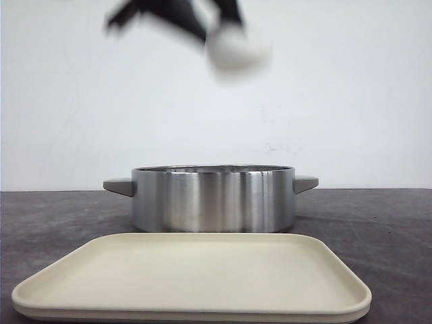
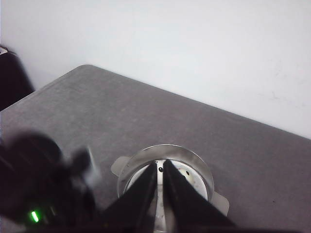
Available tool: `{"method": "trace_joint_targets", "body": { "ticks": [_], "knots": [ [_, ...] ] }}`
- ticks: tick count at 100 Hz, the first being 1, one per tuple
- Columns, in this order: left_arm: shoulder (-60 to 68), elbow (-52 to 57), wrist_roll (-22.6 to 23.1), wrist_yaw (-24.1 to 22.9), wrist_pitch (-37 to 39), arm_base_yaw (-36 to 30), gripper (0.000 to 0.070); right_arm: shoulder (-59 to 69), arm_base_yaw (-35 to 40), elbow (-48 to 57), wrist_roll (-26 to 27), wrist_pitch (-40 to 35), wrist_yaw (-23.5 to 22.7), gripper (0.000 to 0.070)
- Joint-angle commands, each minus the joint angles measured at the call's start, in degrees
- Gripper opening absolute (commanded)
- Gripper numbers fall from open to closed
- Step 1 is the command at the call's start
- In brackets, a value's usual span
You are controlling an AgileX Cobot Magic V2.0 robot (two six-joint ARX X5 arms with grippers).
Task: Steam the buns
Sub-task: 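Carry the bun with the left gripper down into the pot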
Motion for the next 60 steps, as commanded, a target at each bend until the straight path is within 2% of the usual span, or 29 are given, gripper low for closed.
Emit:
{"method": "trace_joint_targets", "body": {
  "ticks": [1,9,36,60],
  "knots": [
    [2.4,4.2,5.9,-3.1,0.2,1.3,0.0000,0.5,0.6,1.0,-0.6,1.0,-0.2,0.0012],
    [4.0,8.3,7.8,-3.7,1.0,4.2,0.0000,0.5,0.6,1.0,-0.6,1.4,-0.4,0.0012],
    [14.7,11.8,7.9,-3.5,1.8,13.8,0.0000,0.6,0.6,1.0,-0.6,2.1,-0.6,0.0012],
    [25.9,11.8,7.7,-1.8,-2.9,15.8,0.0000,0.9,0.6,1.0,-0.6,0.7,-0.6,0.0012]
  ]
}}
